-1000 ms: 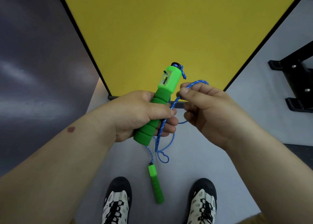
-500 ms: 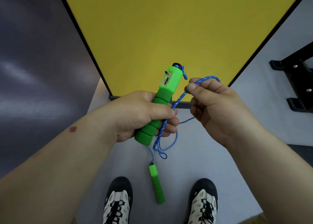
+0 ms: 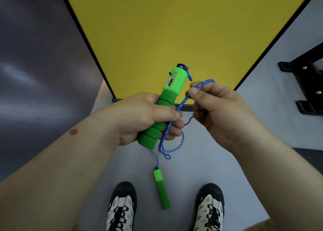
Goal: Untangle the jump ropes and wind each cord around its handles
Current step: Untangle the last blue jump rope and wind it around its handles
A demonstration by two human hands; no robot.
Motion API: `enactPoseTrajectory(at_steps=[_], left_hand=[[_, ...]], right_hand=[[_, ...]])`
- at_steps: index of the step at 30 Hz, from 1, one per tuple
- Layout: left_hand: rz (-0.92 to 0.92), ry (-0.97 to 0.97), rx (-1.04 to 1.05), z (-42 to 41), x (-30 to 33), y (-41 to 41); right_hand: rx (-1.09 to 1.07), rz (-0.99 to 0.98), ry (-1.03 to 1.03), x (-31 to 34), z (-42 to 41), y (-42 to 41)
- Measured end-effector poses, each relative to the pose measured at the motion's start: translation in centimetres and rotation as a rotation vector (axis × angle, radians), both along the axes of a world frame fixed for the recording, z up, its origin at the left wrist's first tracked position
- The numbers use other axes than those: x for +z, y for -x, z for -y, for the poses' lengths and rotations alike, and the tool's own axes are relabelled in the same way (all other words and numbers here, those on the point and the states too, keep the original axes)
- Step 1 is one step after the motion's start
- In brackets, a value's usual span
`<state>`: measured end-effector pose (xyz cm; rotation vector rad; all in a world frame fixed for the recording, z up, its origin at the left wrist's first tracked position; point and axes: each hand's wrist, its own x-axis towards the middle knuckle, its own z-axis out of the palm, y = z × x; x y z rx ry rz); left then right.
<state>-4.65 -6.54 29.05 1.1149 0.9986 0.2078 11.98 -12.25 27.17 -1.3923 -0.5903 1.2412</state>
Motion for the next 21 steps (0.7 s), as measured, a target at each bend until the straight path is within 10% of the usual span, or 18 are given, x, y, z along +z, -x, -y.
enactPoseTrajectory(at_steps=[12,21], left_hand=[[0.027,0.001,-0.021,-0.1,0.0,0.0],[0.023,0.022,-0.003,0.0,0.1,0.0]], right_hand=[[0.175,0.015,0.028,-0.5,0.4,0.8],[-0.108,0.023,-0.034,-0.4,-0.1,-0.3]])
